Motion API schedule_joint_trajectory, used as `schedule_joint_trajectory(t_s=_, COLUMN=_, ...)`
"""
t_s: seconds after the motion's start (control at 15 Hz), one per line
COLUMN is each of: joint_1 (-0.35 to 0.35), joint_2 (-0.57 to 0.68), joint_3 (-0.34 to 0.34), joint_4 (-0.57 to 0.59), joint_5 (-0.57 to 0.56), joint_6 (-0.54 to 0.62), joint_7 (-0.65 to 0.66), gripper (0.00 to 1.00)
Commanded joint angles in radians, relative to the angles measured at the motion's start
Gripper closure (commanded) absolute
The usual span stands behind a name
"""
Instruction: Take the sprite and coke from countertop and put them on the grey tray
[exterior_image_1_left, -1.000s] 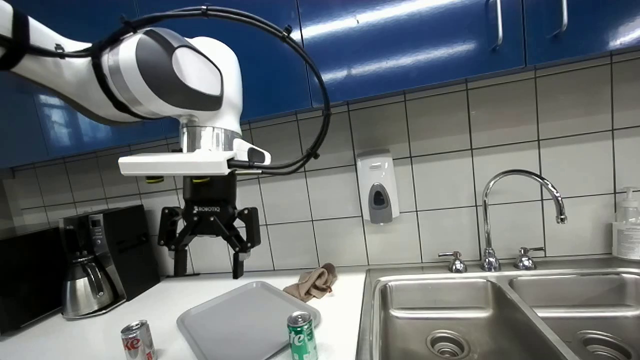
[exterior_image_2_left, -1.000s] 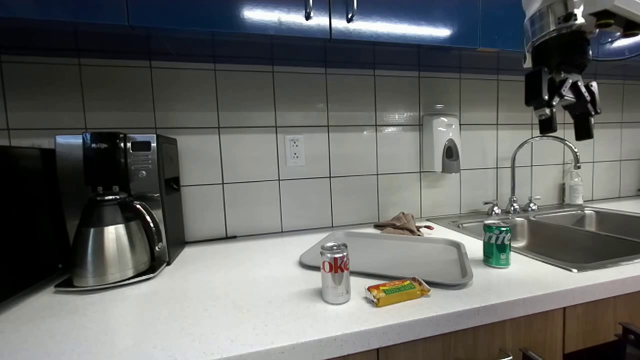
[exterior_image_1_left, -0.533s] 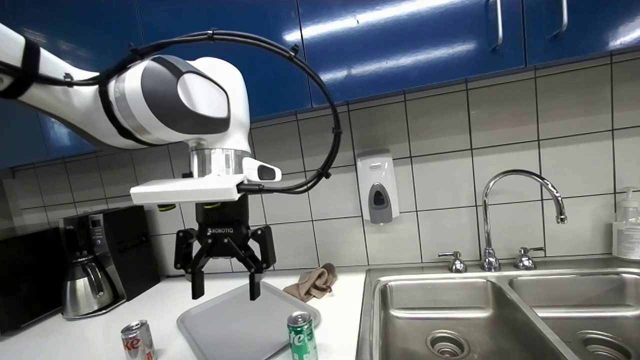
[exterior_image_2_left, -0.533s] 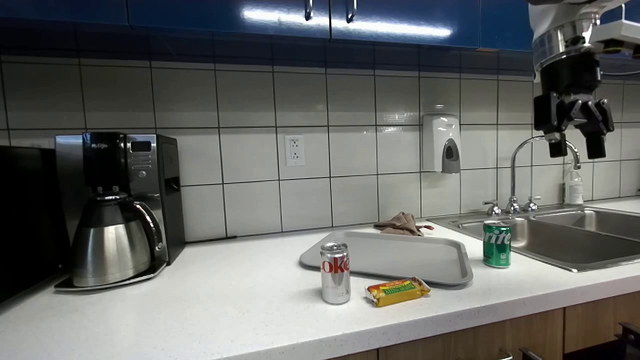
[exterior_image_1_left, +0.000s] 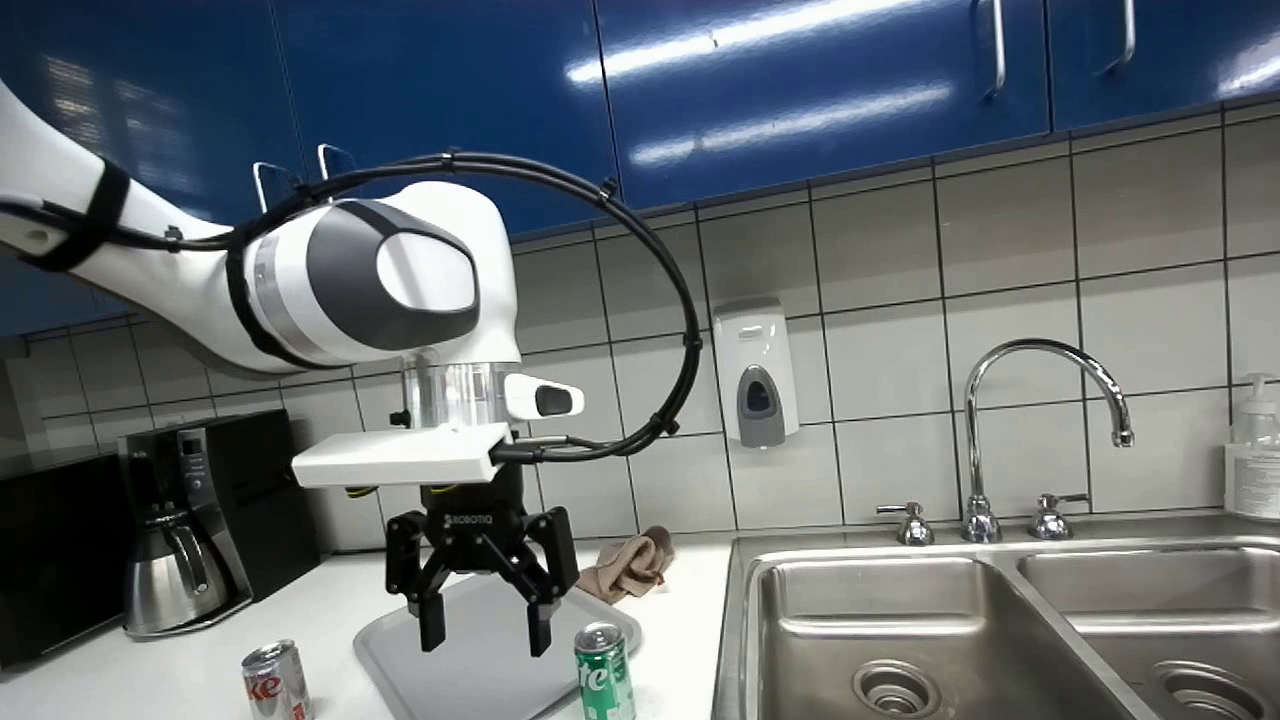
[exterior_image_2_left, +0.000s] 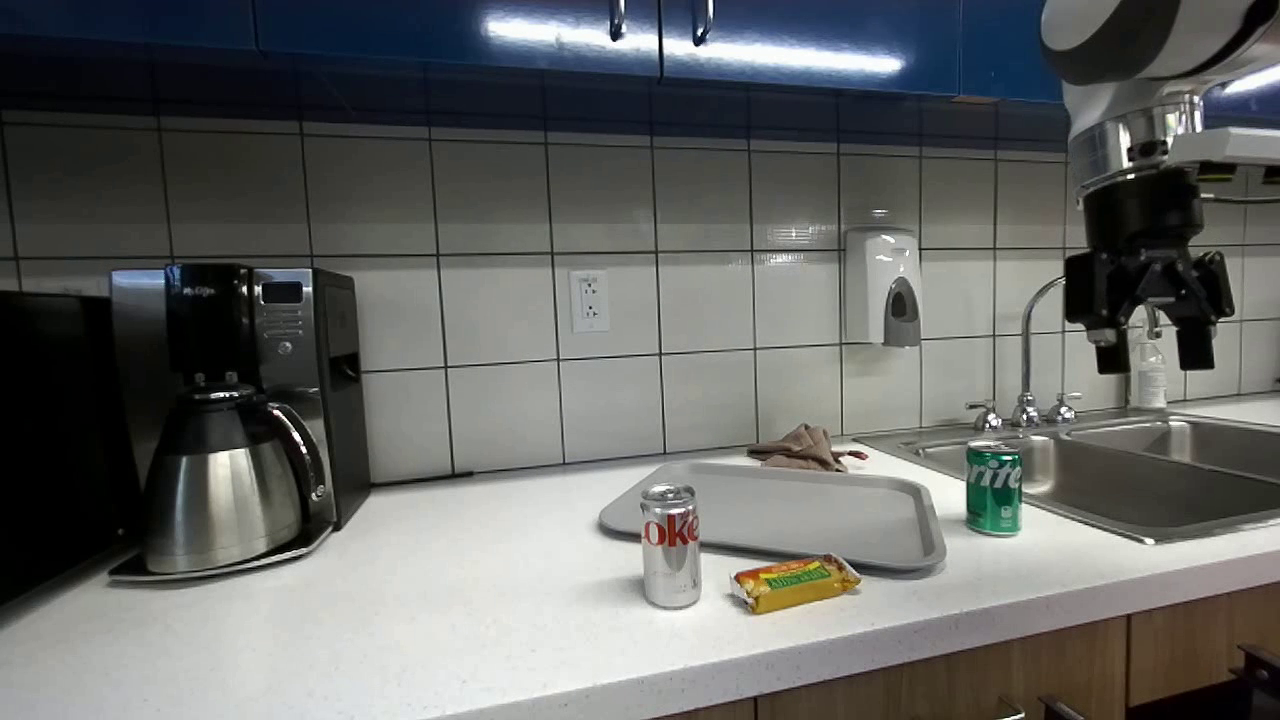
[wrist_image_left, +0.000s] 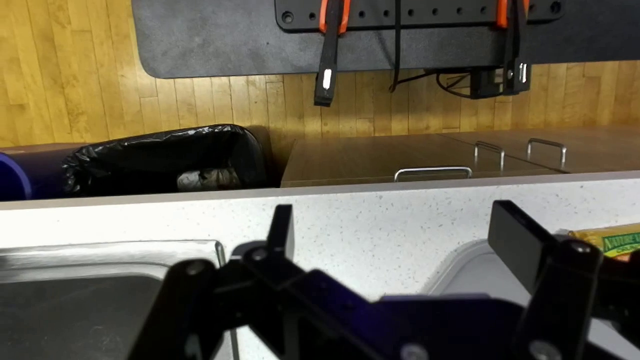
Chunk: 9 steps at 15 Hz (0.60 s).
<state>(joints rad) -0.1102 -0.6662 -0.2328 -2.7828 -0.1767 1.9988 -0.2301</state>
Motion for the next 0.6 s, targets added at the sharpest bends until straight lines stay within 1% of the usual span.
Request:
schedule_joint_trajectory(t_s=0.0, joint_1=-0.038, joint_2=0.064, joint_3=0.029, joint_4=0.001, joint_5=-0.025, joint_6=0.079, joint_7=0.046, gripper=0.00)
schedule_joint_trajectory(t_s=0.53, joint_1=-0.048, joint_2=0.220, joint_3=0.059, joint_4=0.000, joint_5=-0.030, joint_6=0.218, joint_7=0.116, gripper=0.00)
